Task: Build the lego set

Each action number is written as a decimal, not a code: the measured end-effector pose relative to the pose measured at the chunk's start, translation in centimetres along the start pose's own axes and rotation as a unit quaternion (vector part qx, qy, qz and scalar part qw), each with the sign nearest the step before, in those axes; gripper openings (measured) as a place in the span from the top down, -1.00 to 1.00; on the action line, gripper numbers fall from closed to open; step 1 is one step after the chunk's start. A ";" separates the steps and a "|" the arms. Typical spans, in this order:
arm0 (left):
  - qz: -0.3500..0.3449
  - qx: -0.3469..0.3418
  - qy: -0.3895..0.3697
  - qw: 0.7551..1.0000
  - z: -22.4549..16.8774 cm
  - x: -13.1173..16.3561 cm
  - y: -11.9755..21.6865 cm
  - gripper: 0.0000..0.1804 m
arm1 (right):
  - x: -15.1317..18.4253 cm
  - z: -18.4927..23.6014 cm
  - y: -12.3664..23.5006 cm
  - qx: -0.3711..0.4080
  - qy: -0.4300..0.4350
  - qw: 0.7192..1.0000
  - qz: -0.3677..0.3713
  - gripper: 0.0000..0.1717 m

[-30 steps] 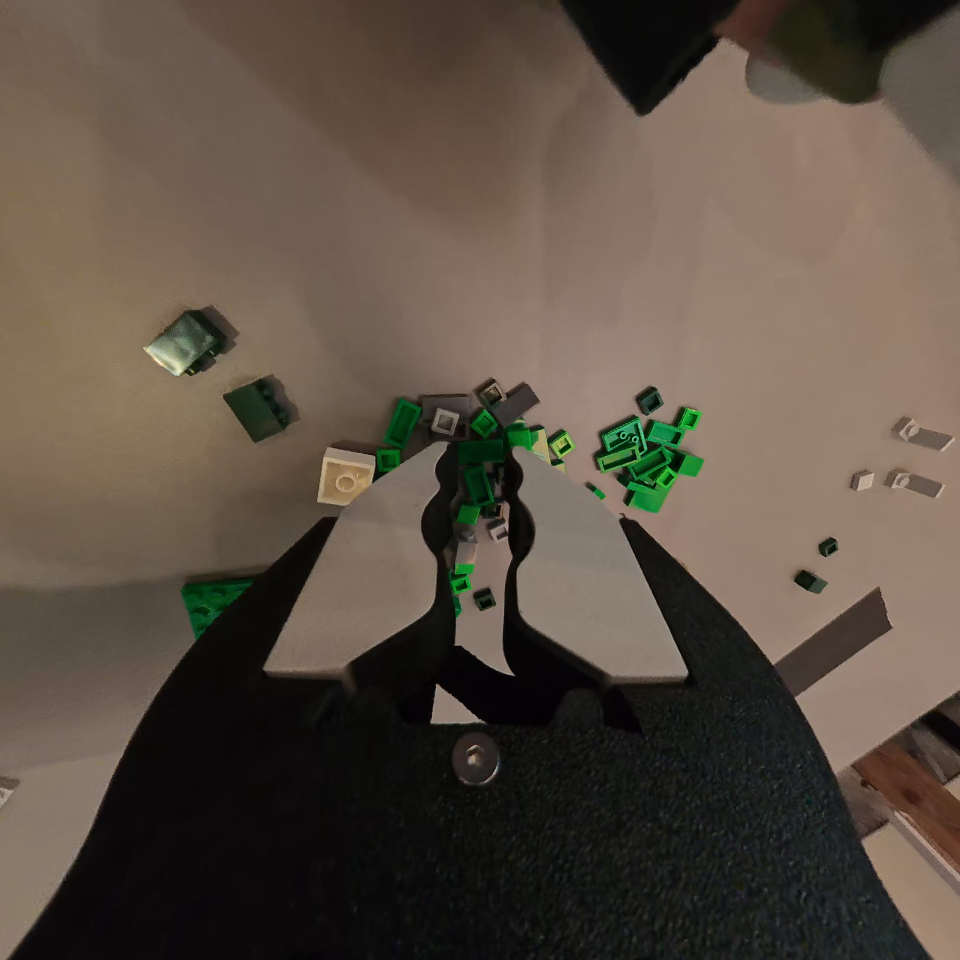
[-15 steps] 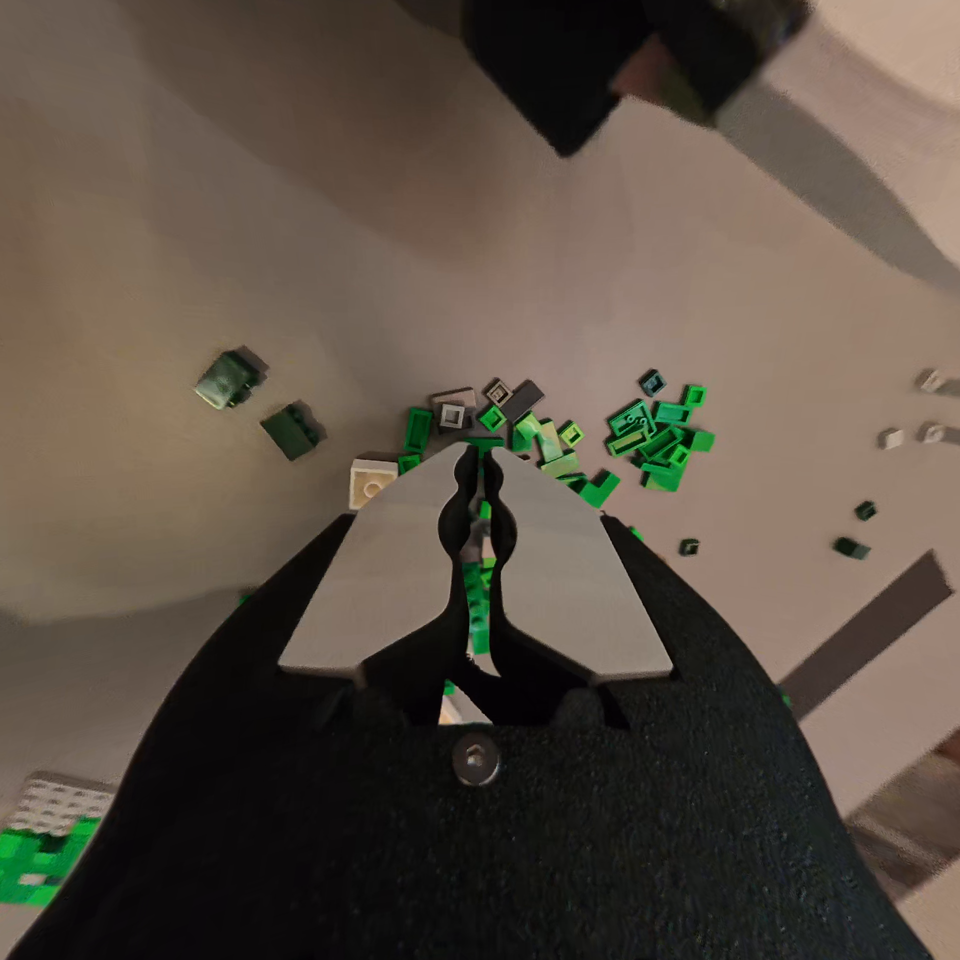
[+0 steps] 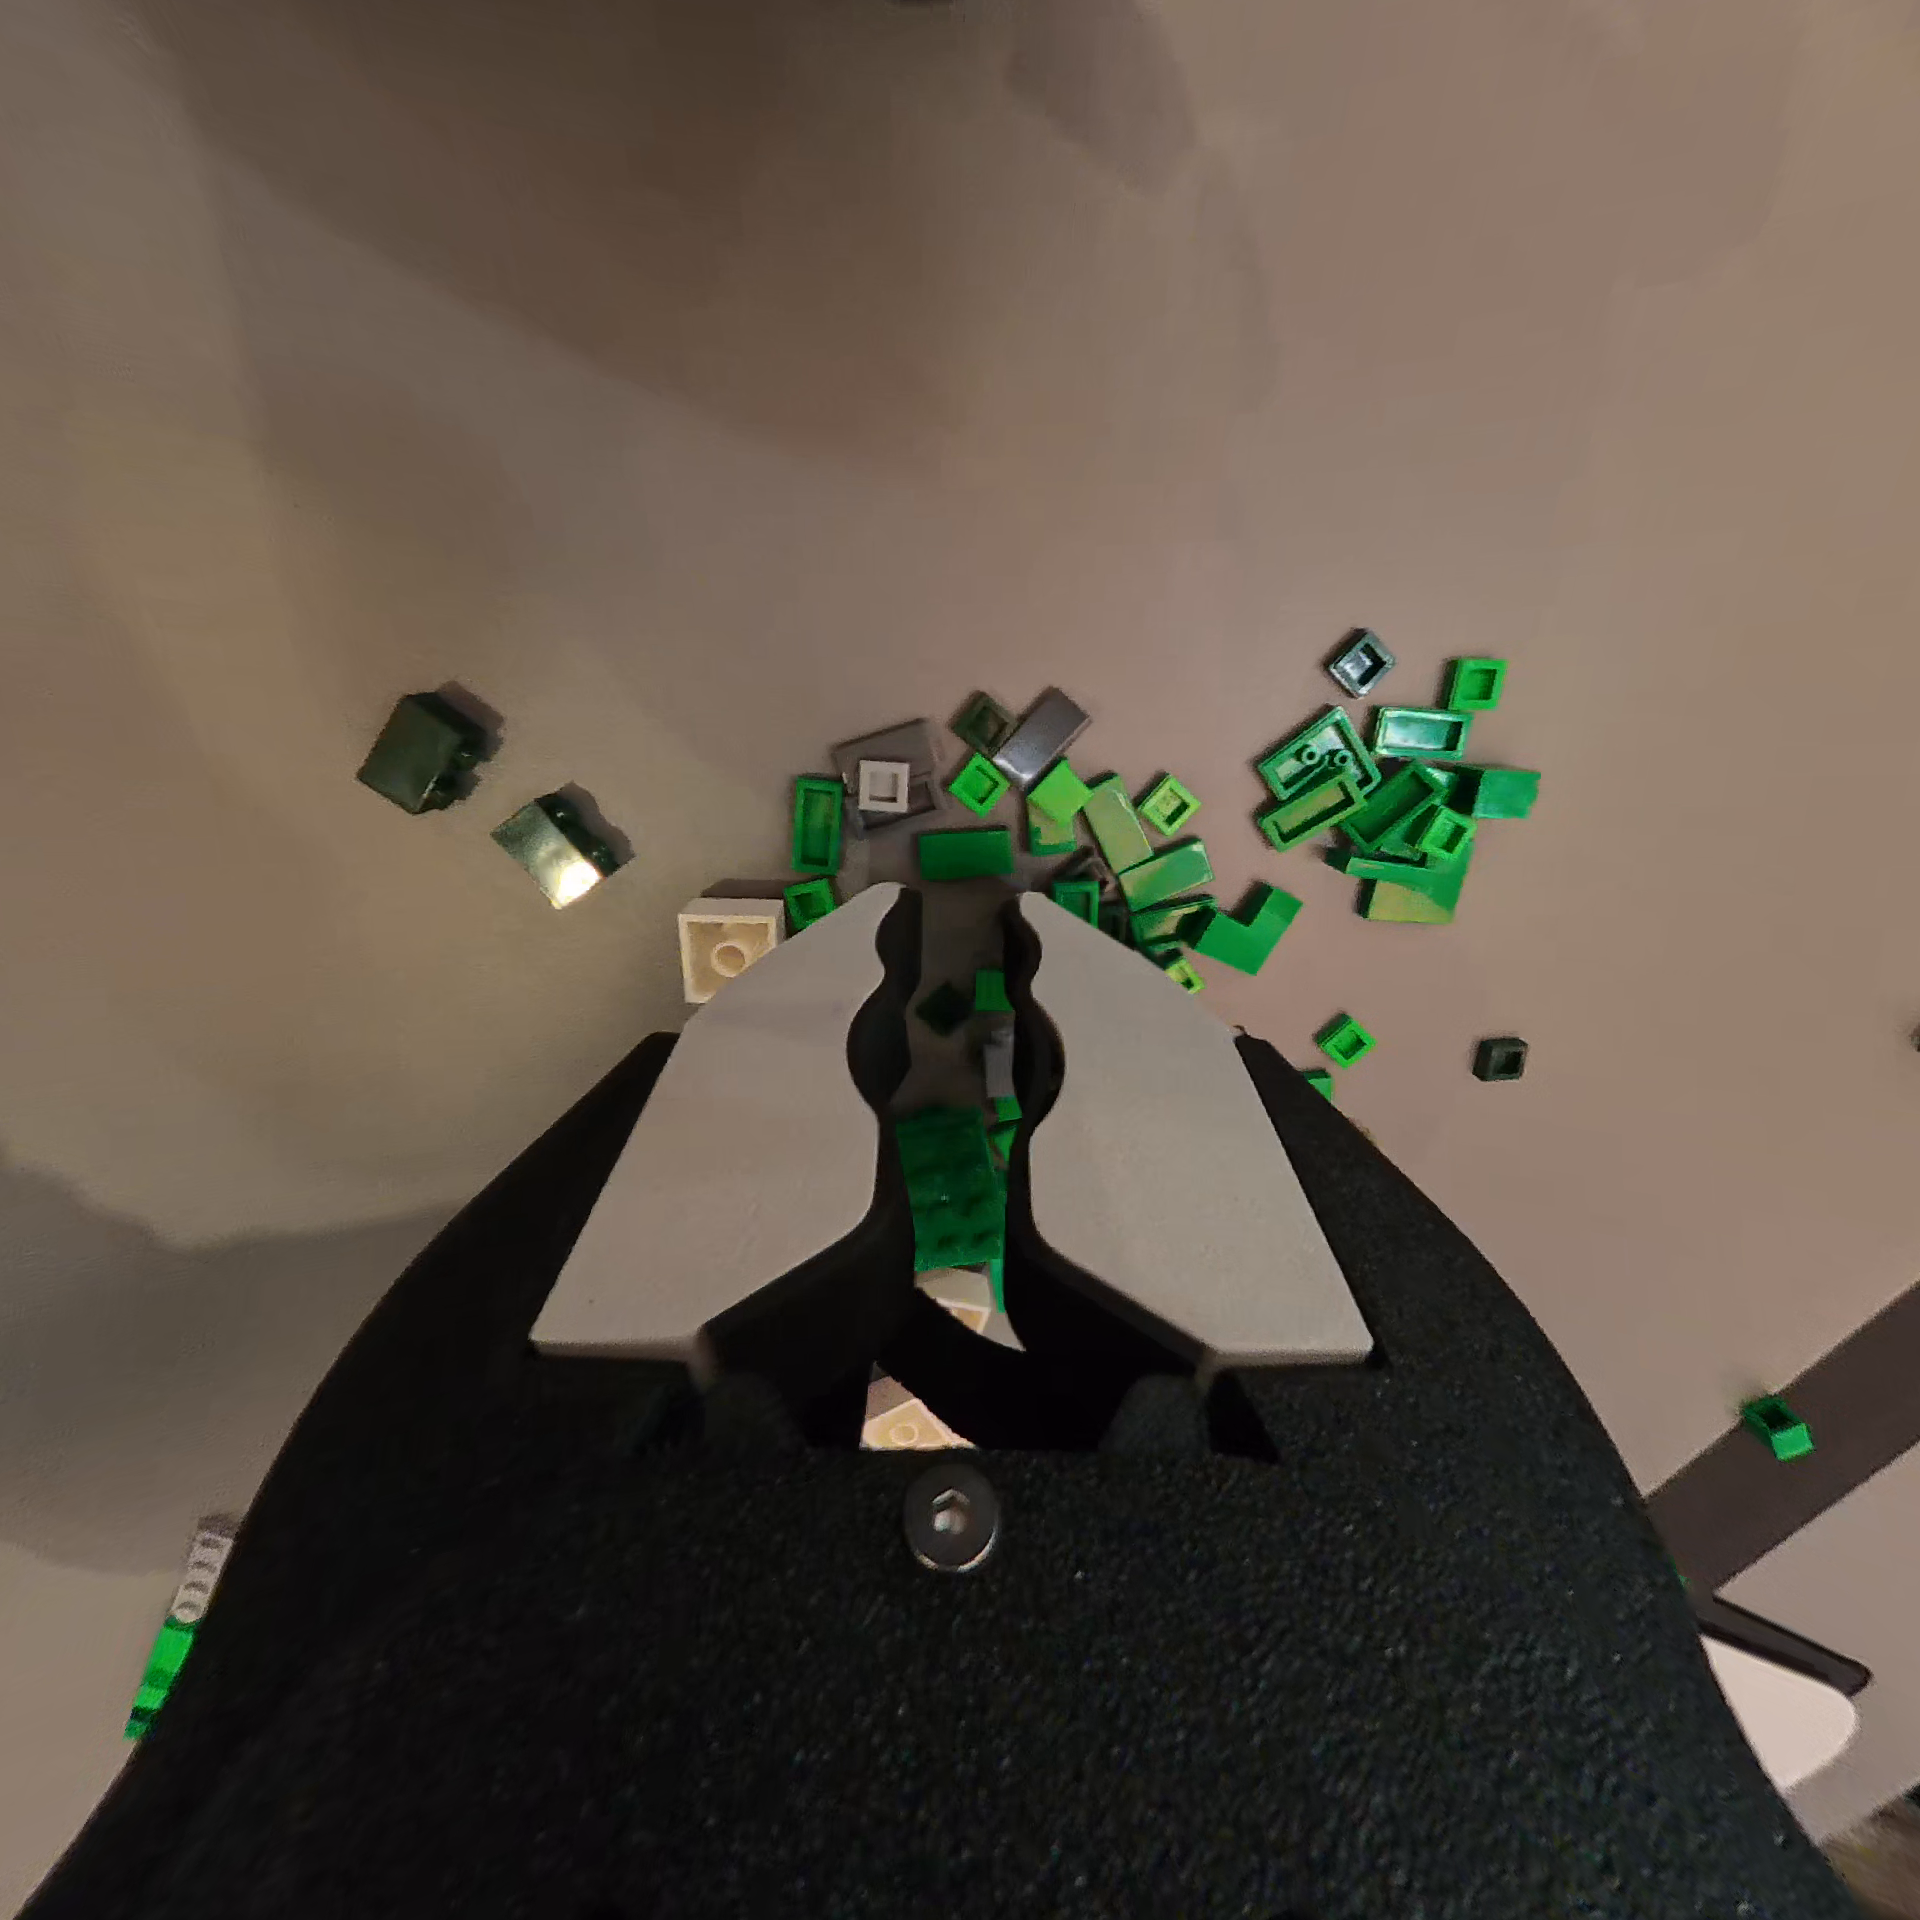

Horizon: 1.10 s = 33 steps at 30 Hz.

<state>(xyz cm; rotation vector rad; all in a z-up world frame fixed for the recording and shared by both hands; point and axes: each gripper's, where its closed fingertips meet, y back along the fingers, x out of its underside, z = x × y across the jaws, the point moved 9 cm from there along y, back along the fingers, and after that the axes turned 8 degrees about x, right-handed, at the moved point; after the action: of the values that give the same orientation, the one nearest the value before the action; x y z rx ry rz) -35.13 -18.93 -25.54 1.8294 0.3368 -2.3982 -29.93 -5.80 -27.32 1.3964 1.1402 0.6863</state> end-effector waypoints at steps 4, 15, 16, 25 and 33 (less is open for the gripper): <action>0.000 0.000 0.001 1.000 0.0 0.0 0.0 1.00 | -0.1 -0.1 -0.1 -0.009 0.006 1.000 -0.012 0.77; -0.002 0.003 -0.001 1.000 0.0 -0.1 0.1 1.00 | -0.3 0.0 0.2 0.011 0.008 0.999 -0.042 0.81; -0.004 0.003 -0.004 1.000 -0.1 -0.2 0.1 1.00 | -0.1 0.2 0.8 0.020 0.000 0.998 -0.053 0.82; 0.054 0.026 -0.031 0.998 -1.4 0.1 -0.7 1.00 | 6.9 9.1 8.9 0.166 -0.119 0.976 -0.075 0.82; 0.116 -0.008 -0.041 0.992 -1.6 0.6 -0.9 1.00 | 13.4 19.7 10.6 0.200 -0.252 0.945 -0.065 0.82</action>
<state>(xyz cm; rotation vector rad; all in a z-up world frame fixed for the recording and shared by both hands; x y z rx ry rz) -33.99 -17.68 -26.46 1.6550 0.1257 -2.2952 -4.81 -0.05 -23.42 1.6906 0.9716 -0.0189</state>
